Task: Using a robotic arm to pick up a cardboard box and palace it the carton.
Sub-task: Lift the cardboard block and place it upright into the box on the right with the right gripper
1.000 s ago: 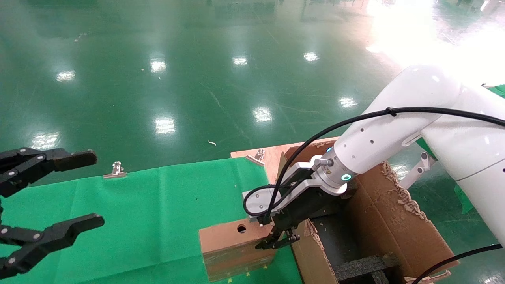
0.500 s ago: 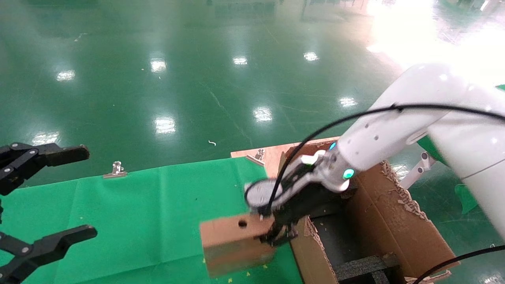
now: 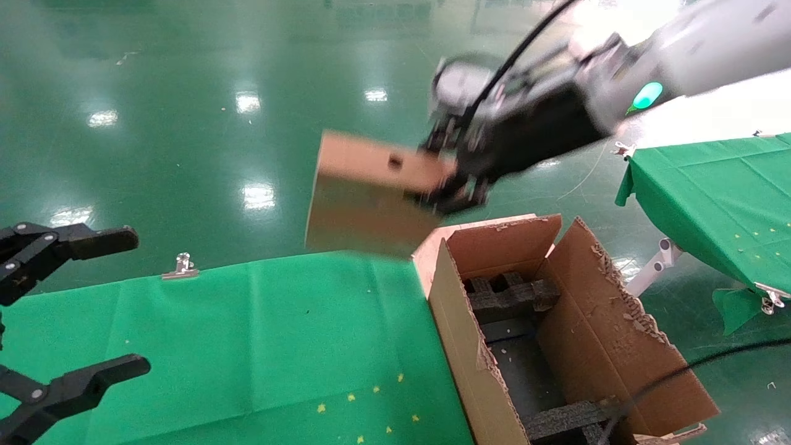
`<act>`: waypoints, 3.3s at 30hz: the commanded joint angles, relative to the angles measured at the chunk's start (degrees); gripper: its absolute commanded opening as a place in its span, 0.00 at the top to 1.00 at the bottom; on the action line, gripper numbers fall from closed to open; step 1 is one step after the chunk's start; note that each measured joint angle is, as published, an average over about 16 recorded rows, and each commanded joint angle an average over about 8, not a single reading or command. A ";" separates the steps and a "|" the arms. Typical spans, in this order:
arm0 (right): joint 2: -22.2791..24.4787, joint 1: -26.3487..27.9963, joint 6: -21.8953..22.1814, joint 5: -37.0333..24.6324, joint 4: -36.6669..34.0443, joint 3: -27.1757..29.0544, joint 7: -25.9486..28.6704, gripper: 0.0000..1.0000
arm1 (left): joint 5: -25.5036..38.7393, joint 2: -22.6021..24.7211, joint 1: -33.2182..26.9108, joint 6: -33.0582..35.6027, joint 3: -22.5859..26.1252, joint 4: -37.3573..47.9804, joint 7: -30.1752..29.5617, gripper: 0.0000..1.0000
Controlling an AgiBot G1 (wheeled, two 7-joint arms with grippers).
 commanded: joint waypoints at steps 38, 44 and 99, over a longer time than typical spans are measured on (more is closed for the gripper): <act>34.82 10.87 -0.60 2.63 26.50 -24.08 22.29 1.00 | -0.01 -0.01 0.01 -0.02 0.00 0.01 0.00 0.00; 34.40 10.26 0.76 2.28 25.67 -24.63 22.88 1.00 | -0.01 -0.01 0.02 -0.02 0.00 0.02 0.00 0.00; 33.35 -4.21 20.58 -12.52 27.15 -33.81 78.19 1.00 | -0.03 -0.03 0.03 -0.04 0.00 0.04 0.01 0.00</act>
